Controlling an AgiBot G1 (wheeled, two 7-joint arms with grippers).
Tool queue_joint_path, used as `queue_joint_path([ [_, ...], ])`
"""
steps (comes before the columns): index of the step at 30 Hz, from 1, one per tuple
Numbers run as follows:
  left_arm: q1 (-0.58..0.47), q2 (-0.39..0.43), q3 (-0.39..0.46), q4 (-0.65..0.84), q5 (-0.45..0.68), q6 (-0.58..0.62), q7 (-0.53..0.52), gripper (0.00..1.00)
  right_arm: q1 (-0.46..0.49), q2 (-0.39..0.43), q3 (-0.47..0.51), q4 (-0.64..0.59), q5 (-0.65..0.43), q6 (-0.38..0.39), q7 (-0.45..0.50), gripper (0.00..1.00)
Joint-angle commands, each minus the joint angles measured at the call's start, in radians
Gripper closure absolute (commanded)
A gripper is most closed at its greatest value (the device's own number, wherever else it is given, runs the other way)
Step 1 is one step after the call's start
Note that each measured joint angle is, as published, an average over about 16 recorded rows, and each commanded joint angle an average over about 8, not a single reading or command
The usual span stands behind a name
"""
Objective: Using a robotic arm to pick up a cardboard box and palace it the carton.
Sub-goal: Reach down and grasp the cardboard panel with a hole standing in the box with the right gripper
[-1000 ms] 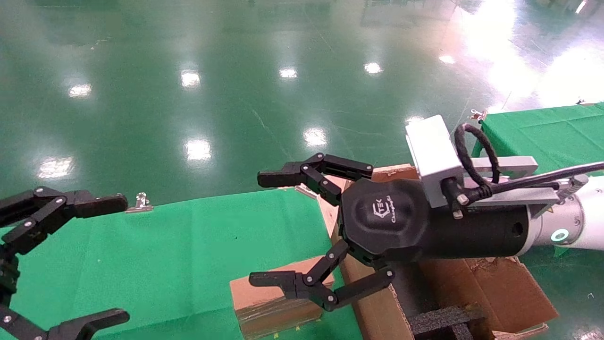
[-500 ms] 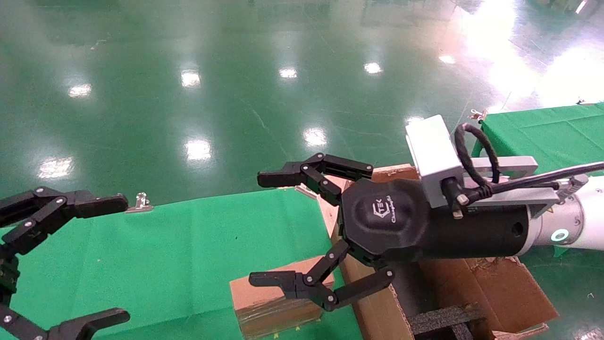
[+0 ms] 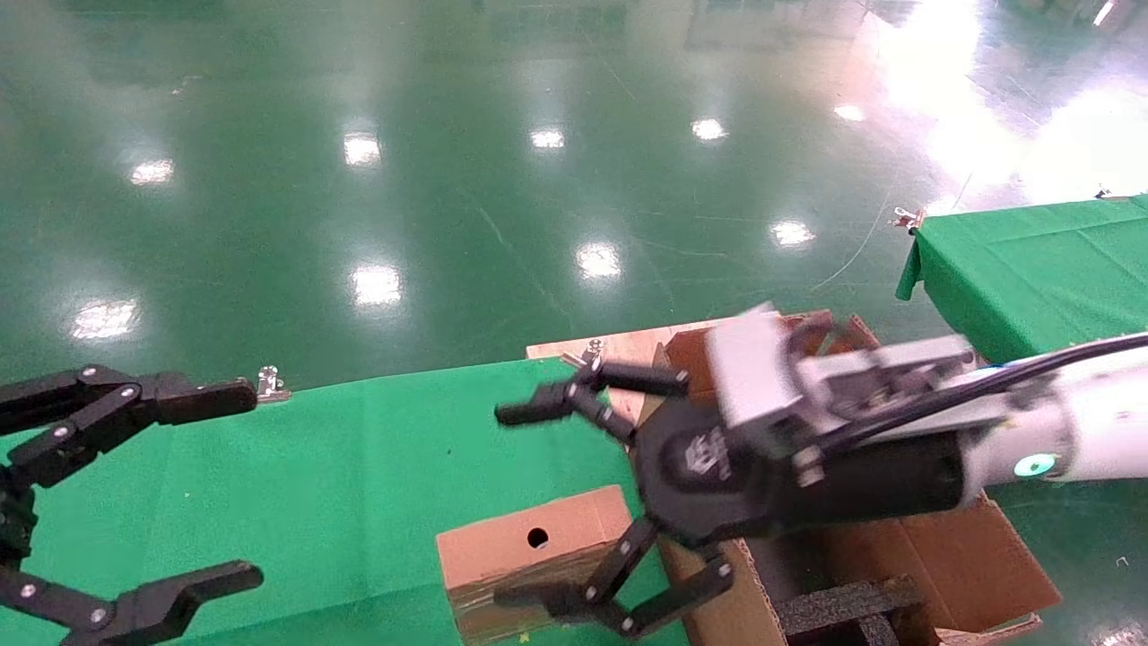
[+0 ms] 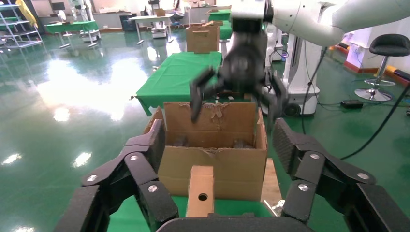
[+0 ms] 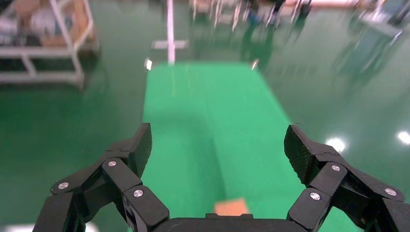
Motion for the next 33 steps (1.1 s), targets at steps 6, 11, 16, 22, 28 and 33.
queue_joint_path([
  [6,0.000,0.000,0.000,0.000,0.000,0.000,0.000,1.00,0.103,-0.056,-0.117,0.011,-0.224,-0.008,0.020,0.00],
  [11,0.000,0.000,0.000,0.000,0.000,0.000,0.000,1.00,0.165,-0.113,-0.189,0.009,-0.364,0.001,0.028,0.00],
  [16,0.000,0.000,0.001,0.000,0.000,0.000,0.000,1.00,0.218,-0.163,-0.245,0.011,-0.478,0.005,0.037,0.00],
  [22,0.000,0.000,0.001,0.000,0.000,0.000,0.000,1.00,0.272,-0.213,-0.311,0.017,-0.595,-0.002,0.045,0.00],
  [28,0.000,0.000,0.001,0.000,-0.001,0.000,0.000,1.00,0.321,-0.253,-0.381,0.023,-0.684,-0.012,0.023,0.00],
  [33,0.000,0.000,0.001,0.000,-0.001,0.000,0.001,0.99,0.336,-0.272,-0.417,0.023,-0.711,-0.004,0.000,0.00],
])
